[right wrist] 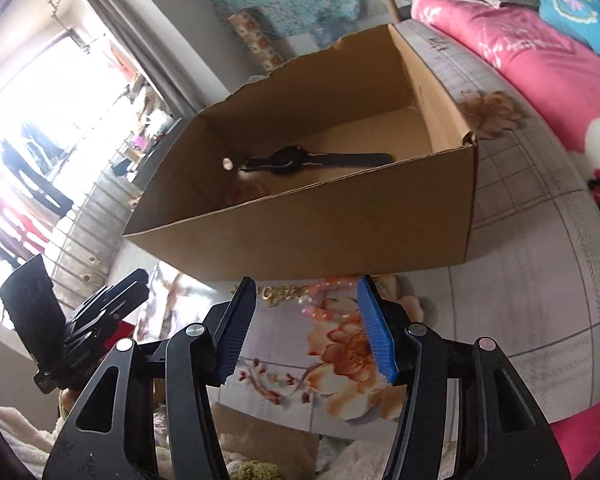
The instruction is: Organize jewelry
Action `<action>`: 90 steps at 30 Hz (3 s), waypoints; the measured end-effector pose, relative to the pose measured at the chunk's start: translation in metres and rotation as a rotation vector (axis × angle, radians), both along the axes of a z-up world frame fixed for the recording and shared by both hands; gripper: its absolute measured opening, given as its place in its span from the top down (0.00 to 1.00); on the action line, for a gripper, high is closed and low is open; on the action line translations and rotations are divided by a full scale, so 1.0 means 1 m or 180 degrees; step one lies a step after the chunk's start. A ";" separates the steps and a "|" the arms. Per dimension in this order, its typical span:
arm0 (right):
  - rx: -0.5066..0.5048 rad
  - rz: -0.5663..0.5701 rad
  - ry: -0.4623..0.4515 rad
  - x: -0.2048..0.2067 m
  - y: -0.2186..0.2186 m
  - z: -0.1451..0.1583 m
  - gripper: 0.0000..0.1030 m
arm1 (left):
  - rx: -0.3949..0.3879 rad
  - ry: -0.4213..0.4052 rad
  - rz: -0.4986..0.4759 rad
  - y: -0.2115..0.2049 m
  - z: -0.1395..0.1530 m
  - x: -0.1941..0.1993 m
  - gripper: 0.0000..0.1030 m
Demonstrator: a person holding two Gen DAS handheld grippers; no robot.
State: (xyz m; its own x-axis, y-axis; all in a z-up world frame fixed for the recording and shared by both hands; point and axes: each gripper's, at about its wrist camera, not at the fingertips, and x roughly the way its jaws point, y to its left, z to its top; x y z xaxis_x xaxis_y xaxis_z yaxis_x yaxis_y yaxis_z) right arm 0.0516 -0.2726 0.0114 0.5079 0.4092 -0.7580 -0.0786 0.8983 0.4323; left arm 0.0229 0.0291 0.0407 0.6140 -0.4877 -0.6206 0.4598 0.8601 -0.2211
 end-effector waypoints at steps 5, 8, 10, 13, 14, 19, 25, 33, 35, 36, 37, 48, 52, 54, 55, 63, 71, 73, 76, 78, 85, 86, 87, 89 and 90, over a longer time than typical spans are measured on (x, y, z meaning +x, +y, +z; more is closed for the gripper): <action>0.0004 -0.0195 -0.0064 0.010 -0.013 -0.002 0.55 | 0.0003 -0.0009 0.0115 0.000 0.000 0.015 0.67; 0.0102 -0.0236 -0.0104 0.012 -0.021 -0.001 0.56 | -0.0004 -0.0023 0.0130 0.001 0.001 0.020 0.67; 0.0110 -0.0266 -0.0143 0.013 -0.026 0.000 0.56 | 0.0026 -0.0039 0.0140 -0.002 0.000 0.021 0.67; 0.0133 -0.0280 -0.0176 0.010 -0.033 0.001 0.56 | 0.0036 -0.0010 0.0125 -0.007 -0.001 0.023 0.67; 0.0115 -0.0279 -0.0180 0.007 -0.034 0.000 0.56 | 0.0029 0.0022 0.0105 -0.009 -0.003 0.023 0.67; -0.0028 -0.0244 -0.0052 -0.006 -0.034 -0.012 0.57 | 0.0127 0.0169 -0.0004 -0.021 -0.017 0.019 0.61; -0.0328 -0.0119 0.0160 -0.015 -0.021 -0.033 0.66 | 0.0402 0.0229 -0.0172 -0.045 -0.039 0.008 0.61; -0.0801 0.0085 0.0251 0.000 0.011 -0.040 0.73 | 0.0773 0.0096 -0.0328 -0.072 -0.054 0.001 0.61; -0.0944 0.0124 0.0262 0.001 0.019 -0.041 0.79 | 0.0791 0.0074 -0.0355 -0.074 -0.056 0.001 0.60; -0.1017 0.0139 0.0267 0.001 0.023 -0.040 0.80 | 0.0791 0.0080 -0.0366 -0.074 -0.056 0.001 0.60; -0.1084 0.0146 0.0278 0.001 0.026 -0.040 0.81 | 0.0786 0.0090 -0.0384 -0.074 -0.058 0.001 0.60; -0.1539 0.0137 0.0438 0.009 0.061 -0.037 0.93 | 0.0685 0.0081 -0.0442 -0.072 -0.063 0.001 0.58; -0.1575 0.0171 0.0402 0.006 0.072 -0.033 0.93 | 0.0645 0.0071 -0.0428 -0.070 -0.063 -0.002 0.58; -0.1453 0.0184 0.0373 -0.002 0.077 -0.025 0.93 | 0.0625 0.0078 -0.0418 -0.068 -0.063 -0.002 0.58; -0.1452 0.0184 0.0352 -0.004 0.078 -0.021 0.93 | 0.0612 0.0085 -0.0411 -0.067 -0.063 -0.002 0.58; -0.1485 0.0031 0.0458 -0.037 0.065 -0.011 0.93 | 0.0601 0.0100 -0.0385 -0.066 -0.063 -0.003 0.58; -0.1581 -0.0381 0.0352 -0.030 0.038 -0.006 0.93 | 0.0637 0.0094 -0.0332 -0.071 -0.062 -0.002 0.57; -0.1581 -0.0403 0.0275 -0.030 0.029 -0.004 0.93 | 0.0634 0.0110 -0.0306 -0.071 -0.062 -0.001 0.57; -0.1512 -0.0373 0.0046 -0.028 0.028 0.010 0.90 | 0.0627 0.0091 -0.0245 -0.068 -0.060 0.001 0.57; -0.1544 -0.0304 -0.0111 -0.037 0.032 0.018 0.86 | 0.0619 0.0067 -0.0194 -0.065 -0.057 0.002 0.57; -0.1255 -0.0021 -0.0219 -0.038 0.030 0.015 0.86 | 0.0568 0.0061 -0.0259 -0.072 -0.052 0.008 0.63; -0.1177 0.0053 -0.0194 -0.037 0.035 0.012 0.86 | 0.0575 0.0051 -0.0283 -0.075 -0.052 0.007 0.64; -0.1125 0.0109 -0.0169 -0.031 0.033 0.004 0.86 | 0.0572 0.0051 -0.0301 -0.076 -0.052 0.007 0.67; -0.1053 0.0221 -0.0113 -0.029 0.039 -0.007 0.86 | 0.0550 0.0069 -0.0334 -0.080 -0.052 0.007 0.71; -0.1059 0.0257 -0.0084 -0.030 0.047 -0.005 0.86 | 0.0561 0.0073 -0.0345 -0.083 -0.053 0.008 0.74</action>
